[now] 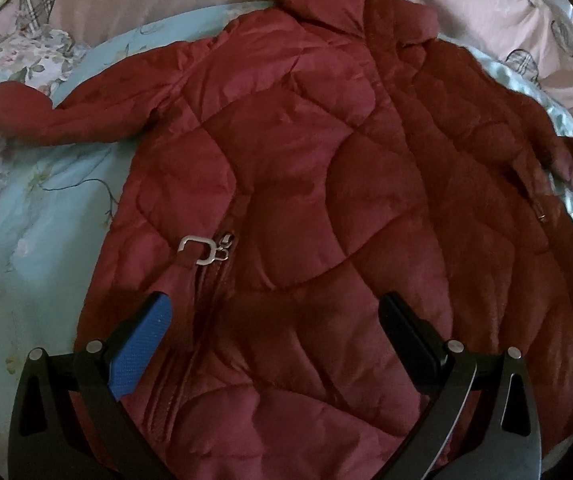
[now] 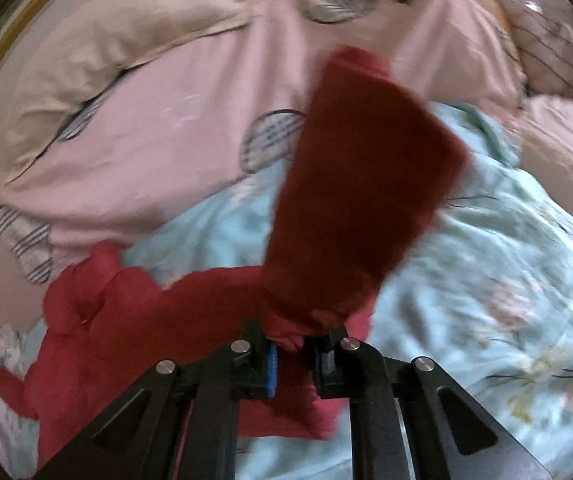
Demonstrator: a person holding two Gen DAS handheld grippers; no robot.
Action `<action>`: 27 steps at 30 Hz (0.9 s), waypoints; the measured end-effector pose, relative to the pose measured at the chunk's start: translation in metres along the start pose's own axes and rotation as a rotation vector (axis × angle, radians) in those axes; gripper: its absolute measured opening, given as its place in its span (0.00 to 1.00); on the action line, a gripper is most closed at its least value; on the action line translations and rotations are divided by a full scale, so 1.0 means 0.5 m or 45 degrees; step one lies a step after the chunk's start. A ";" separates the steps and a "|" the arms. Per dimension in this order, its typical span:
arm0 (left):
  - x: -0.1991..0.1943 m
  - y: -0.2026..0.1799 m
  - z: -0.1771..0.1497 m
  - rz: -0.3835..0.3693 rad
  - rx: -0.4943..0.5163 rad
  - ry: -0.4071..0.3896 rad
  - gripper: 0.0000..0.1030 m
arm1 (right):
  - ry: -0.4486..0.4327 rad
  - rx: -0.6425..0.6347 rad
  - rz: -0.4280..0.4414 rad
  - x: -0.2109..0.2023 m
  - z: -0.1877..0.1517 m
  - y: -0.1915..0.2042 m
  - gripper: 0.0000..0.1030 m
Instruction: Fold large clothes
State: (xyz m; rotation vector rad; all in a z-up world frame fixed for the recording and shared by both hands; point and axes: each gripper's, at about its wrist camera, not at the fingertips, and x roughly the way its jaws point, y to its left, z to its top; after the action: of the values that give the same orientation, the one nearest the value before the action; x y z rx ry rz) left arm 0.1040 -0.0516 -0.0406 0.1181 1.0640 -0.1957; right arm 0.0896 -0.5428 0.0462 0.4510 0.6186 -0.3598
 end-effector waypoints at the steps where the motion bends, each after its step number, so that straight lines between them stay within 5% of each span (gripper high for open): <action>1: -0.002 0.002 0.001 -0.014 -0.004 -0.005 1.00 | 0.002 -0.025 0.024 0.001 -0.004 0.023 0.11; 15: 0.004 0.051 0.011 -0.092 -0.103 -0.011 1.00 | 0.218 -0.314 0.294 0.068 -0.114 0.332 0.10; 19: 0.000 0.069 0.019 -0.182 -0.141 -0.020 1.00 | 0.350 -0.387 0.396 0.077 -0.162 0.421 0.10; 27: -0.001 0.107 0.063 -0.421 -0.263 0.012 1.00 | 0.394 -0.567 0.441 0.068 -0.291 0.558 0.10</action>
State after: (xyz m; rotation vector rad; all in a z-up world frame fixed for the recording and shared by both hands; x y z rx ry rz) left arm 0.1421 -0.0054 -0.0249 -0.2452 1.1029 -0.3813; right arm 0.1723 -0.2407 0.0017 0.1778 0.8793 0.1838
